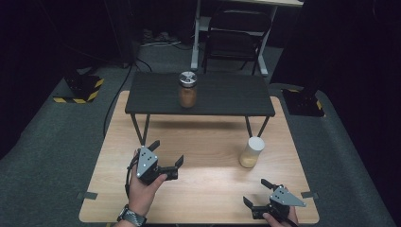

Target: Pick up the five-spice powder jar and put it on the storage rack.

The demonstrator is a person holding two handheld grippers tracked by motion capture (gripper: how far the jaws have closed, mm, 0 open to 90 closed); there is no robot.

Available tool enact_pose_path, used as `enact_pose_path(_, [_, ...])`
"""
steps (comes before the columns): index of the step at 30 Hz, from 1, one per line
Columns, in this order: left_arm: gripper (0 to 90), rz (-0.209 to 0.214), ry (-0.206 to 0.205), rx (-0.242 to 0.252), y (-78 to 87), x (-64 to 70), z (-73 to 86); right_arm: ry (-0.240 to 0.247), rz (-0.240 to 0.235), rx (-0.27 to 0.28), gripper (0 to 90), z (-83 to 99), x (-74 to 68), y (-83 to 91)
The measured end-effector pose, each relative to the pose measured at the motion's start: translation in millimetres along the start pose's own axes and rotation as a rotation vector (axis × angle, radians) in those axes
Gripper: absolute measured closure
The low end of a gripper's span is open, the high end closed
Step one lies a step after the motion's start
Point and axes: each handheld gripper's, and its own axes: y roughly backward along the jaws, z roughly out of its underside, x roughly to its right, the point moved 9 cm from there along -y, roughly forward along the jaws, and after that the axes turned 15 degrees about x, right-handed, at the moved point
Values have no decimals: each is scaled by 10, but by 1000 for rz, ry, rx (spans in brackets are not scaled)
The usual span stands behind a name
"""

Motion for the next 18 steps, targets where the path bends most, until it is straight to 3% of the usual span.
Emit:
enact_pose_path(12, [5,24,16,-73,180,55,341,4,-6,-3,1,-2,-5,-2])
enact_pose_path(18, [4,39,4,-114,232,63,458,7,-7,-2,1,-1,-9,0])
